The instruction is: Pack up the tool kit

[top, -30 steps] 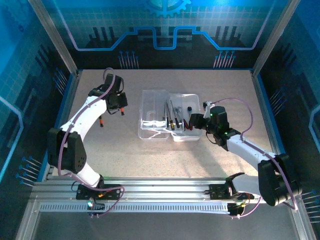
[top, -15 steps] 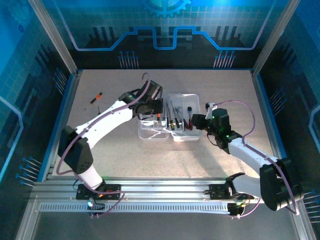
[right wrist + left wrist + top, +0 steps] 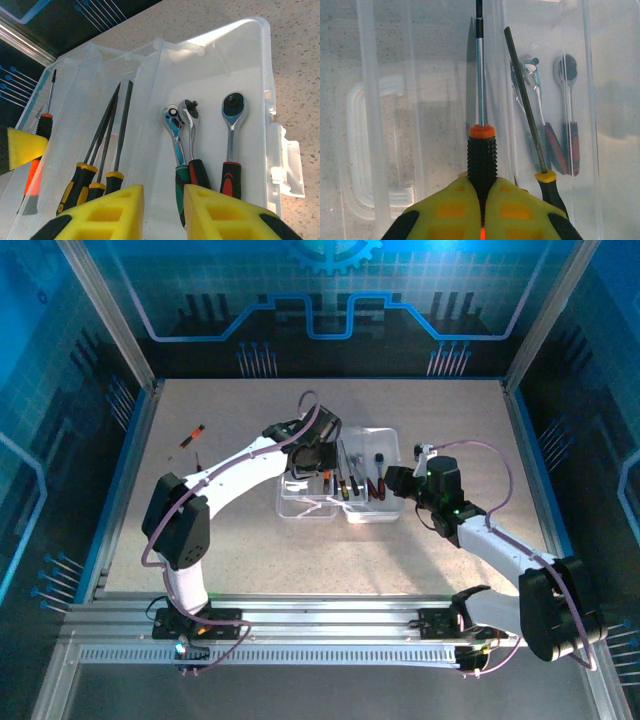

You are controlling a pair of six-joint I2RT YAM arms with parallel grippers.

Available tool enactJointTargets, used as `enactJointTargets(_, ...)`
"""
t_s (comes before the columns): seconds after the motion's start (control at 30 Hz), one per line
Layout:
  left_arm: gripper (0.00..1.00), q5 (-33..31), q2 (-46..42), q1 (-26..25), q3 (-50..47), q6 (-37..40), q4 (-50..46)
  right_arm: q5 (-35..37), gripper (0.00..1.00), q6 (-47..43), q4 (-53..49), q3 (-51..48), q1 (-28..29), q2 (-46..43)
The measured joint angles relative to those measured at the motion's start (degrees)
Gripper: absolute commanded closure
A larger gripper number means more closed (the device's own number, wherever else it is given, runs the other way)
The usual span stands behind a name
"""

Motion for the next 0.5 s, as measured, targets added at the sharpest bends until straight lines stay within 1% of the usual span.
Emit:
enactJointTargets(0.07,0.83,0.0,0.0,0.0,0.0,0.0,0.0,0.0,0.71,0.0,0.0,0.0,0.0,0.0)
enactJointTargets(0.13,0.70,0.2,0.0,0.0,0.0,-0.2,0.0,0.0,0.70,0.0,0.0,0.0,0.0,0.0)
enactJointTargets(0.23,0.58,-0.1,0.0,0.1,0.1,0.1,-0.6,0.0,0.68,0.0,0.0,0.0,-0.1,0.0)
enactJointTargets(0.5,0.47,-0.5,-1.7,-0.1,2.0,1.6,-1.8,0.3,0.68,0.0,0.2,-0.7,-0.1,-0.3)
